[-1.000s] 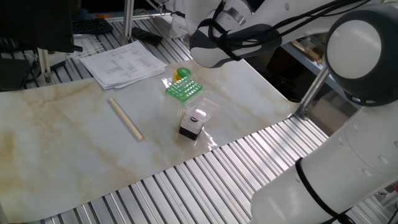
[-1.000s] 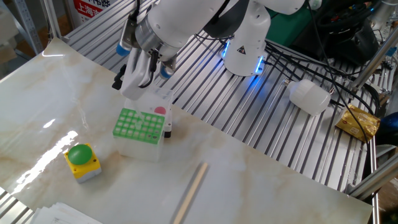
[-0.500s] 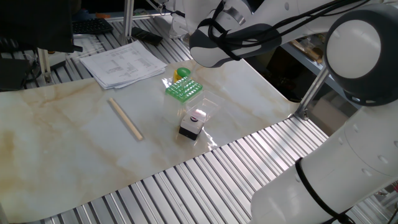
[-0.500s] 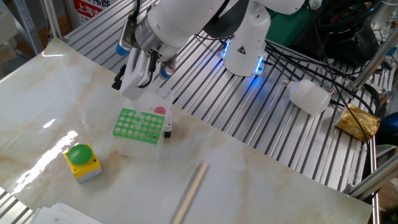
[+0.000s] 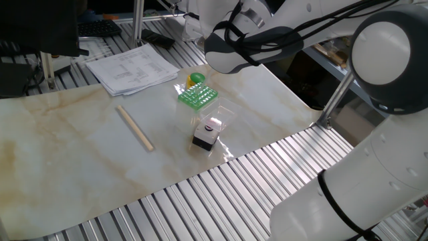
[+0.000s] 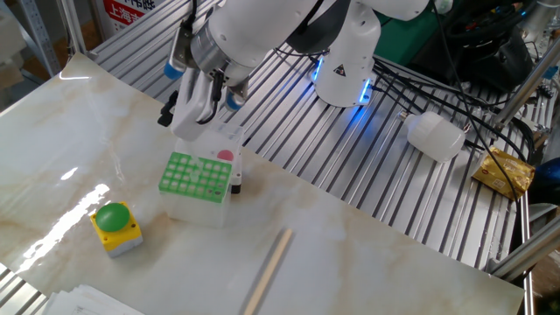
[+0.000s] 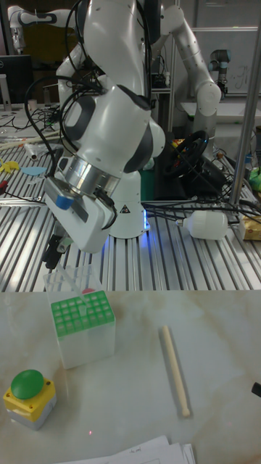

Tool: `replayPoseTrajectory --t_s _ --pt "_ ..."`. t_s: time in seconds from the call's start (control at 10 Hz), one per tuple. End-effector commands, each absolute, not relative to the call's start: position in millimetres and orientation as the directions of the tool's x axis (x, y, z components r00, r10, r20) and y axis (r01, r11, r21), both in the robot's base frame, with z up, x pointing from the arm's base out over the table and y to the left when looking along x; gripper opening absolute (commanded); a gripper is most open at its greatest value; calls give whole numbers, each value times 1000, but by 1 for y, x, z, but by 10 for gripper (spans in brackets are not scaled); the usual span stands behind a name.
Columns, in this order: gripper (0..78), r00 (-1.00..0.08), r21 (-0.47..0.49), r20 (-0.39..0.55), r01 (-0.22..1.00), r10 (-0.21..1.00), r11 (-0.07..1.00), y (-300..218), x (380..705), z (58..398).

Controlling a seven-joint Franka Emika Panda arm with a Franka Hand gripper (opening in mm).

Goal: Insert a large pipette tip into the holder for large pipette tips

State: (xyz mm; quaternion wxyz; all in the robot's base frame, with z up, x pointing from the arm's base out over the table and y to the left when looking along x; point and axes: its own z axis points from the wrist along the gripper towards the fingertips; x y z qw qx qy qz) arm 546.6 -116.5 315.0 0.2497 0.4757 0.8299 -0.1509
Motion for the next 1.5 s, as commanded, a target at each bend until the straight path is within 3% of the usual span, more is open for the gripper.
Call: replayPoseTrajectory --t_s 0.1,1.5 --pt "12 -420 -8 -558 865 715 502 -116 546 316" --pt "12 -445 -25 -507 863 738 504 -115 546 317"
